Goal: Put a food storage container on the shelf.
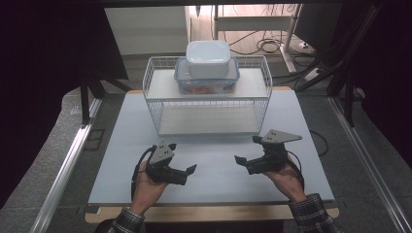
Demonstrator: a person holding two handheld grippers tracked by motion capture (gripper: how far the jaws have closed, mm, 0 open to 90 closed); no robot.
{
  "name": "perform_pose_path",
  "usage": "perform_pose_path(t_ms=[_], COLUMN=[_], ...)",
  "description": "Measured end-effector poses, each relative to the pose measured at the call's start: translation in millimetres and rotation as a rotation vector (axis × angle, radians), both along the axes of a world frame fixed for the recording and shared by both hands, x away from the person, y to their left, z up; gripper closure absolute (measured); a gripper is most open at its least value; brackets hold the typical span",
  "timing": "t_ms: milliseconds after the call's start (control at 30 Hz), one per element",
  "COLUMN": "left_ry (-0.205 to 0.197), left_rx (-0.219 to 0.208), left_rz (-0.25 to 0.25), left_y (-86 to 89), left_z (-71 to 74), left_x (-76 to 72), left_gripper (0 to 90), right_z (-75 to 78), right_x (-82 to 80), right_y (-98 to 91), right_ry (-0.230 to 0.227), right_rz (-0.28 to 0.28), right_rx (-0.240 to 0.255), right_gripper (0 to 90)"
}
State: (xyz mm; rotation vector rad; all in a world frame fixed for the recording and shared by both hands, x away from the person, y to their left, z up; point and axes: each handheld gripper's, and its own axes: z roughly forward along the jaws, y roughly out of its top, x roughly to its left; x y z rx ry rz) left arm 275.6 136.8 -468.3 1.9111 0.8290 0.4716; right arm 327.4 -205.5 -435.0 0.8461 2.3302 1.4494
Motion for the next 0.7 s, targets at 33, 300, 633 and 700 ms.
perform_pose_path(t_ms=[33, 300, 633, 700], left_ry=[0.0, 0.012, 0.084, 0.103], left_rx=[-0.002, 0.044, 0.08, 0.094], left_rz=[0.003, 0.021, -0.003, -0.005], left_y=[0.7, 5.4, 2.4, 0.8], left_z=[-2.7, -22.3, -52.9, -57.8], left_x=[-1.9, -13.6, -20.2, -18.8], left_gripper=[0.5, 0.6, 0.0, 0.0], right_z=[-2.9, -26.0, -58.0, -65.7], right_x=[-2.0, -17.6, -30.3, -31.3], right_y=[-0.9, -10.2, -11.3, -9.2], right_ry=[0.003, 0.015, 0.054, 0.072], right_rz=[-0.003, -0.014, -0.012, -0.002], right_rx=[-0.003, 0.01, -0.051, -0.074], right_gripper=[0.0, 0.0, 0.0, 0.0])
